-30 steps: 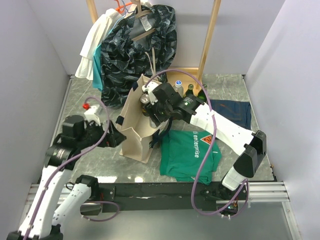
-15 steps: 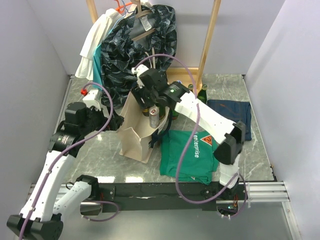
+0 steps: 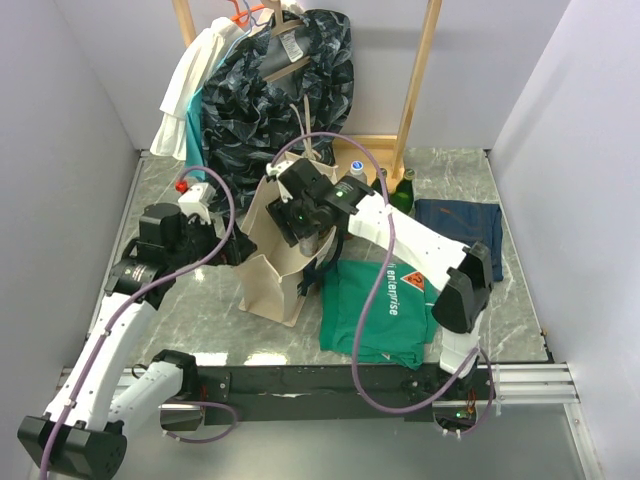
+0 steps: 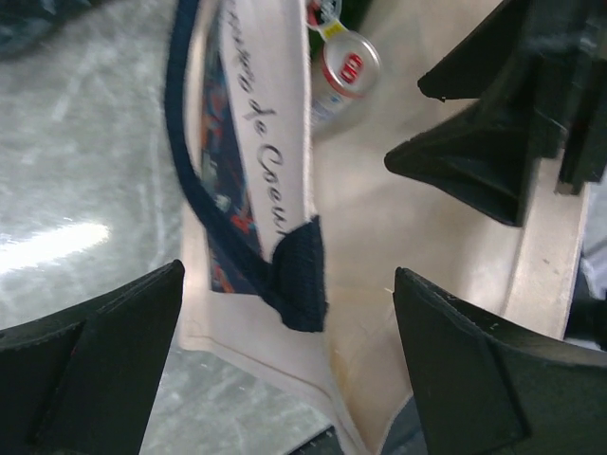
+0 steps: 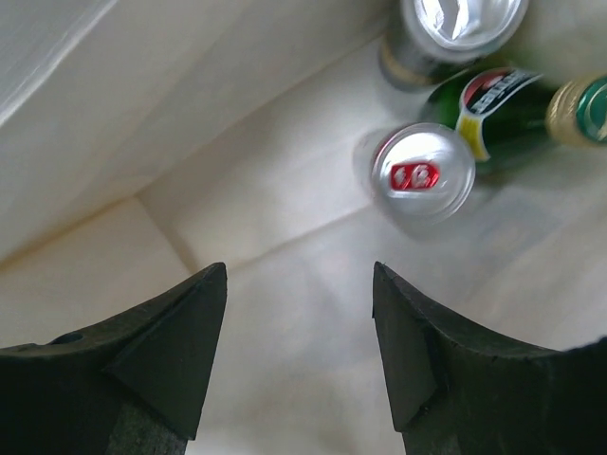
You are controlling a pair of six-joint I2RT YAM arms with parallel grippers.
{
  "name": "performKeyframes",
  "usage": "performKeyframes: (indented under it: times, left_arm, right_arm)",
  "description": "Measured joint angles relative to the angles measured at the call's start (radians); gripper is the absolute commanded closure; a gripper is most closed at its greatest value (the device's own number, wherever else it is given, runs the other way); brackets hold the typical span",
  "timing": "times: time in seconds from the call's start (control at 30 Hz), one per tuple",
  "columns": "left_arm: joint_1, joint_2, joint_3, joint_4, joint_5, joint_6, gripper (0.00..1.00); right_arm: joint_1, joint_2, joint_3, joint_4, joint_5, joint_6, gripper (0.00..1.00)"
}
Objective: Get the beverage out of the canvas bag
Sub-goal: Take out the drink from the canvas bag.
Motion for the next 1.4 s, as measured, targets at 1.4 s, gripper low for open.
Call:
performKeyframes:
  times: [1.4]
  left_arm:
    - [0.0, -0.103, -0.098, -0.15, 0.203, -0.061, 0.29]
  right_arm:
    - [0.0, -0.076, -0.069, 0.076, 0.124, 0.101, 0.19]
